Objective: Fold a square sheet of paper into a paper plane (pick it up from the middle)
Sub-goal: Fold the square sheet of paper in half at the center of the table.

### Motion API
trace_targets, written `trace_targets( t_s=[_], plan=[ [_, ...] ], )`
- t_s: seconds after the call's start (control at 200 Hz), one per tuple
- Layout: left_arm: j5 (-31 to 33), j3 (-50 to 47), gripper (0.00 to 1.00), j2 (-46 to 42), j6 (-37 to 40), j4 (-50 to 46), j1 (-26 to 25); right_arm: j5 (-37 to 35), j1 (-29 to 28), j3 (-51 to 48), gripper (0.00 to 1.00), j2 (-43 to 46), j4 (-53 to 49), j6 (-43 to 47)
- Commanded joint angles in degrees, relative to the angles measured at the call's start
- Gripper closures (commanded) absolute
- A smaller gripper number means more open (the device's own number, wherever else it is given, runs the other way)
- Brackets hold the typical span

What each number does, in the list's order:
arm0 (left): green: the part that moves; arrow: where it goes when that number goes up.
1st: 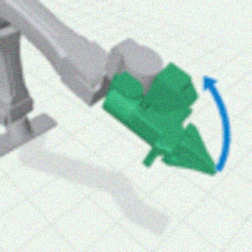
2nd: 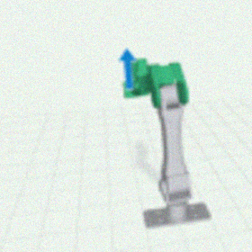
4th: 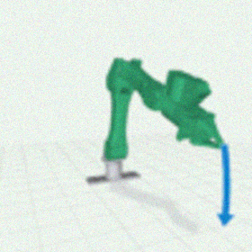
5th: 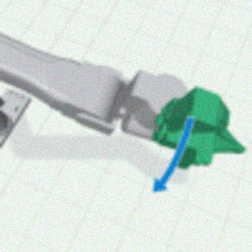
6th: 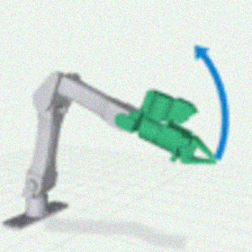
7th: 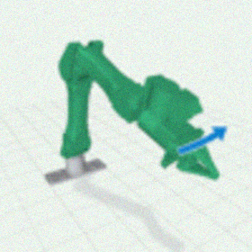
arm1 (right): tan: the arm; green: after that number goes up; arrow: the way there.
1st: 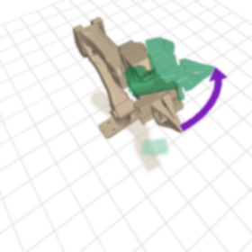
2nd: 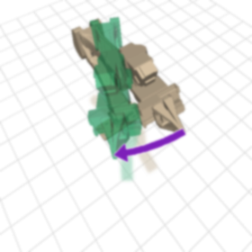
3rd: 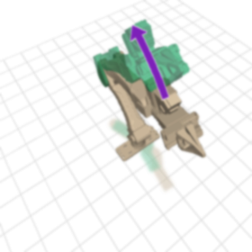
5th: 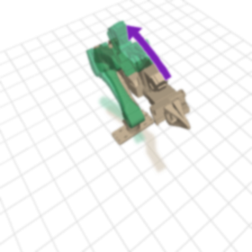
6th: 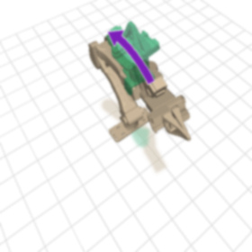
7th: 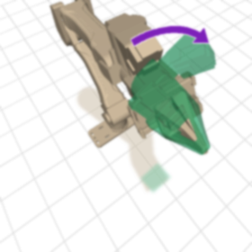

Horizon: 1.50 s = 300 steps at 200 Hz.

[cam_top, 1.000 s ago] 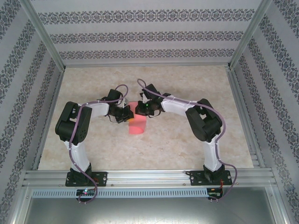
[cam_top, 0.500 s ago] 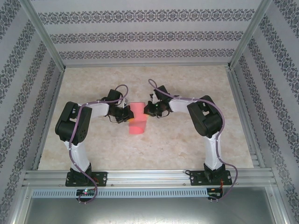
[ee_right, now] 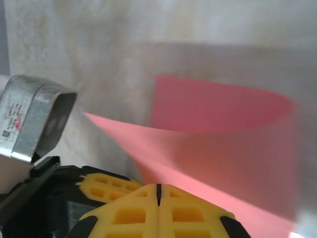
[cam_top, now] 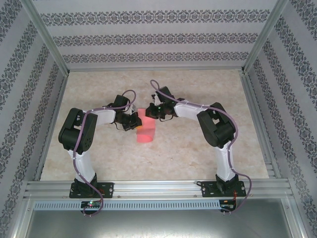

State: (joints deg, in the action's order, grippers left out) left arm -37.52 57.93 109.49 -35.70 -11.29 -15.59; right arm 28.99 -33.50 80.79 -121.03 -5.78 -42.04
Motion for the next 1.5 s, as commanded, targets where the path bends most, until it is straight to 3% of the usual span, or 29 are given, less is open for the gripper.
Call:
trace_targets(
  t_s=[0.0,0.545,0.709,0.919,1.184,1.494],
  plan=[
    [11.2,-5.3,1.0,6.5,1.9,-13.1,0.0,0.5,1.2,2.4,1.0,-4.2,-1.7,-0.2],
    [10.8,-6.6,1.0,6.1,1.8,-12.2,0.0,-3.6,11.3,6.7,1.0,-6.8,-3.6,1.1],
    [10.8,-6.0,1.0,6.1,1.6,-12.1,0.0,-2.6,9.3,-0.4,1.0,2.3,-2.6,0.8],
    [11.0,-5.7,1.0,6.0,1.3,-11.7,0.0,-1.5,2.0,-10.7,1.0,9.5,-0.6,-3.1],
    [11.1,-5.6,1.0,6.2,0.8,-10.8,0.0,0.5,-4.3,-12.5,1.0,7.4,0.6,-7.2],
    [11.0,-5.7,1.0,6.3,0.4,-10.5,0.0,0.4,-4.8,-13.1,1.0,5.5,-1.4,-5.8]
  ],
)
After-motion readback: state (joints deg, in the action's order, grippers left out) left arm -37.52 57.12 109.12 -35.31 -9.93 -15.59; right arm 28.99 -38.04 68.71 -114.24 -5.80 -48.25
